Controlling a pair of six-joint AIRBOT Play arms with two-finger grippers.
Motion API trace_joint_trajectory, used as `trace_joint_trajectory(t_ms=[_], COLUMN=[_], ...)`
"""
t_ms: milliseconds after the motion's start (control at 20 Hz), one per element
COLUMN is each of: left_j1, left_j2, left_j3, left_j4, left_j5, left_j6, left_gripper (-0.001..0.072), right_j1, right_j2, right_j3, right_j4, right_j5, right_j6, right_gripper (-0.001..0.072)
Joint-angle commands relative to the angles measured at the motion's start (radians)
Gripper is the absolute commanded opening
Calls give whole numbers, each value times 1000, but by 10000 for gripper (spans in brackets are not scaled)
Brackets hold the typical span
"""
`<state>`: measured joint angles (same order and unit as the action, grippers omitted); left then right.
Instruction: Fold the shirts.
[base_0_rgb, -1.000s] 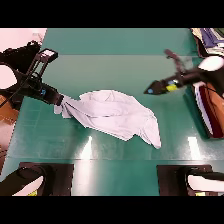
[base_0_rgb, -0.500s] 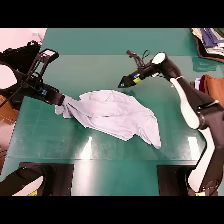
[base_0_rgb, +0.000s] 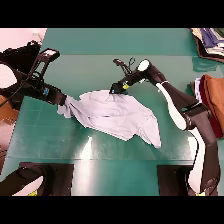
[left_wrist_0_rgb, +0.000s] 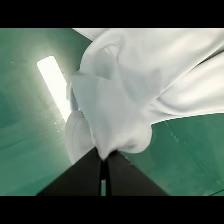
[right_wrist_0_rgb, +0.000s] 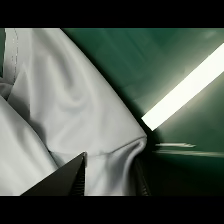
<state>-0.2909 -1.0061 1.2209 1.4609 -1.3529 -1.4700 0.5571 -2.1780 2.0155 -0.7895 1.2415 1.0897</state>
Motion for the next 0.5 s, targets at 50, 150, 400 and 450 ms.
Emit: trace_joint_trajectory(t_ms=[50,150,400,450], left_j1=[1,1,1,1], left_j2=[0,6,94,112], left_j3=[0,2,153,211], left_j4=[-4,-3,18,16], left_j5=[-9,-4,-28,-47], left_j6=[-1,-35,-49,-49], left_gripper=[22,22,22,22], right_j1=[21,7,-122,-158], right_j2=[-2,24,299,380], right_j3=[4,4,4,4], right_j4=[10,10,-36,-47], right_j5=[-62,-61,-57,-45], right_j6=[1,1,1,0], right_gripper=[15,13,13,13])
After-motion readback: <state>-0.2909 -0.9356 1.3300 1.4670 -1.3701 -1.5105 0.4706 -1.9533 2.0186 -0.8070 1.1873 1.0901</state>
